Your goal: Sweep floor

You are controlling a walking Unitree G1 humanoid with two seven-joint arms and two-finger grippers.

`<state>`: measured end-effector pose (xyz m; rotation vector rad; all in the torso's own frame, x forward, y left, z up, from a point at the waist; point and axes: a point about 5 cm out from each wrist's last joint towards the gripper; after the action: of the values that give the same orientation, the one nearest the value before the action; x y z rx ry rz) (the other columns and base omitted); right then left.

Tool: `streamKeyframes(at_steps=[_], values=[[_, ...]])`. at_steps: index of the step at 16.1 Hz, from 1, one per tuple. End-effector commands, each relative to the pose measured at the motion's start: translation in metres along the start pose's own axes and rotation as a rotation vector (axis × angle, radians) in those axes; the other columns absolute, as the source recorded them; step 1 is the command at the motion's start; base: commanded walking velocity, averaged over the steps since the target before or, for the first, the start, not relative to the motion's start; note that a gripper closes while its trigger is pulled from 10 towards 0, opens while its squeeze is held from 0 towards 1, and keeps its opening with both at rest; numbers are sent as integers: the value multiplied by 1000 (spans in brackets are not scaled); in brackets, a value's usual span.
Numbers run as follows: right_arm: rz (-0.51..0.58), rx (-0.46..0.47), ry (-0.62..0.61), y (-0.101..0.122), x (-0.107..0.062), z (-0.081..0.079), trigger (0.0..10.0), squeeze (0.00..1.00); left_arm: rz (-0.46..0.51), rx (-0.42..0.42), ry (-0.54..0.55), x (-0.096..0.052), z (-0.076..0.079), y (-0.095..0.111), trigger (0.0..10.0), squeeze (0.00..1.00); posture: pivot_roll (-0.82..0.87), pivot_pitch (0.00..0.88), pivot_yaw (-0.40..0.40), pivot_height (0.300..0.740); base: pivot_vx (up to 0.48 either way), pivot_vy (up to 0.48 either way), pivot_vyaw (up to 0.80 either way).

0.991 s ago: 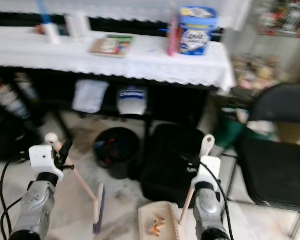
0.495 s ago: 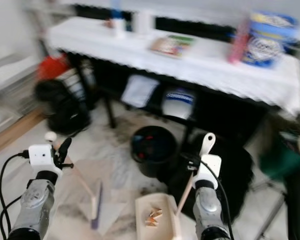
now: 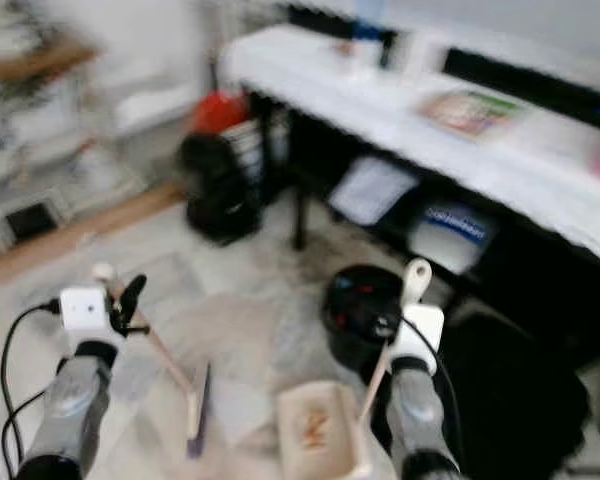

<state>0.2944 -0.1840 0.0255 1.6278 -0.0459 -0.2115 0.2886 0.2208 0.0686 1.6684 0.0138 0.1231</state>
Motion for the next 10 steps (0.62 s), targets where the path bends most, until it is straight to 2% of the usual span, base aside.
streamKeyframes(at_steps=[1, 10], values=[[39, 12, -11, 6, 2, 3, 10000, 0, 45, 22, -11, 5, 2, 10, 10000, 0, -14, 0, -23, 740, 0, 0, 794], [38, 42, -19, 6, 1, 5, 10000, 0, 35, 38, -14, 4, -1, 8, 10000, 0, -13, 0, -13, 740, 0, 0, 794]])
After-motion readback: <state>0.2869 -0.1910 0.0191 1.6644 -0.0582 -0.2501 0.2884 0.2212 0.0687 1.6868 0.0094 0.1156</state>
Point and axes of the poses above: a point about 5 cm out from each wrist's last joint towards the gripper, its own x axis pointing out of the wrist towards the gripper, its own y axis along the axis of the wrist's last joint, z = x × y, and after that the axes turned 3 degrees about x, right-handed
